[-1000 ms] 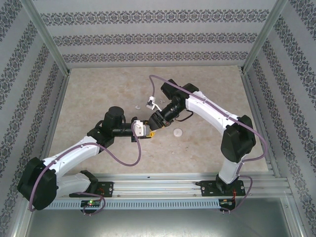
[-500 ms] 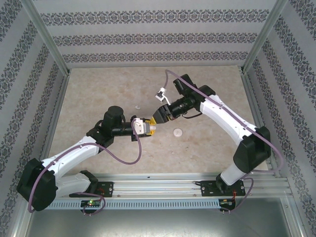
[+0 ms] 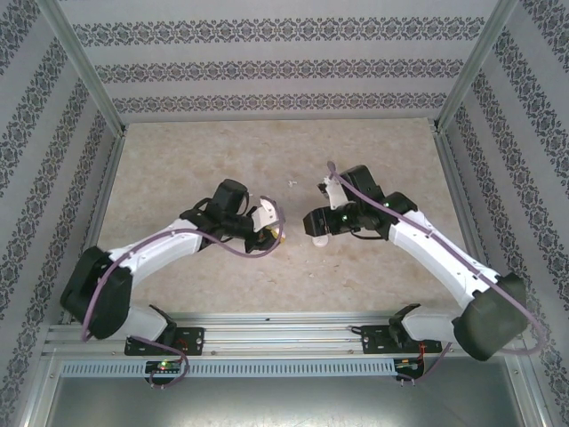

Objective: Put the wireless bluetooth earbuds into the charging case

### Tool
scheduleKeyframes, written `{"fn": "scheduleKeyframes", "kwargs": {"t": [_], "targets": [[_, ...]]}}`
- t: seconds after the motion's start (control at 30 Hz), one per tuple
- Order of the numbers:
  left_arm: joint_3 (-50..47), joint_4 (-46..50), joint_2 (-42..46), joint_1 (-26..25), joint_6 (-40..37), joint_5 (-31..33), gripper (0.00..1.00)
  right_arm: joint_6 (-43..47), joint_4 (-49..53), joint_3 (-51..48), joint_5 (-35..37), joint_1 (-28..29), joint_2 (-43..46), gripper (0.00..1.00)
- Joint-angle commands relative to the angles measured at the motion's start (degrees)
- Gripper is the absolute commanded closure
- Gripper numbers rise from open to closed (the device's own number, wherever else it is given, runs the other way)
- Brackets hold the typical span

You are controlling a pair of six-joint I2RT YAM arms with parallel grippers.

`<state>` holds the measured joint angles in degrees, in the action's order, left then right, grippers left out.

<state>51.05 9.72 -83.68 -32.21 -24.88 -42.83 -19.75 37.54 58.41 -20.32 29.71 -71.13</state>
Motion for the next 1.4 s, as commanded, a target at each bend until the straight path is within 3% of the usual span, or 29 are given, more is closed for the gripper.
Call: {"fn": "scheduleKeyframes", "kwargs": {"t": [0.0,0.17,0.43,0.57,0.67,0.93,1.13,1.37], "targets": [[3.8,6.8,-5.2,-0.8,5.9,-0.9,0.9,-5.4,-2.0,-4.4,8.9,-0.4,5.2,0.38],[9.0,13.0,-14.6,-3.4,7.4,0.3,0.95,-8.4,-1.9,-10.2,11.0,-0.5,10.5,0.38],[12.3,17.6,-23.2,-7.1,7.9,3.8,0.9,-10.6,-1.5,-14.0,11.3,-0.5,13.4,0.37],[13.1,19.1,-25.0,-7.3,7.6,6.7,0.83,-10.7,-1.1,-14.2,11.5,-0.5,13.6,0.37],[13.2,19.5,-25.3,-7.3,7.1,9.2,0.7,-11.2,-0.7,-14.1,11.6,-0.5,13.3,0.37],[13.6,18.9,-23.4,-6.7,7.1,13.0,0.45,-14.4,-0.2,-14.6,12.9,0.5,12.1,0.37],[12.1,16.2,-17.2,-3.4,10.5,13.6,0.41,-17.2,0.5,-13.7,17.4,5.3,9.5,0.35],[3.5,8.8,-3.7,5.2,23.9,16.6,0.39,-17.8,3.9,-5.5,22.2,14.4,-2.9,0.31]]}}
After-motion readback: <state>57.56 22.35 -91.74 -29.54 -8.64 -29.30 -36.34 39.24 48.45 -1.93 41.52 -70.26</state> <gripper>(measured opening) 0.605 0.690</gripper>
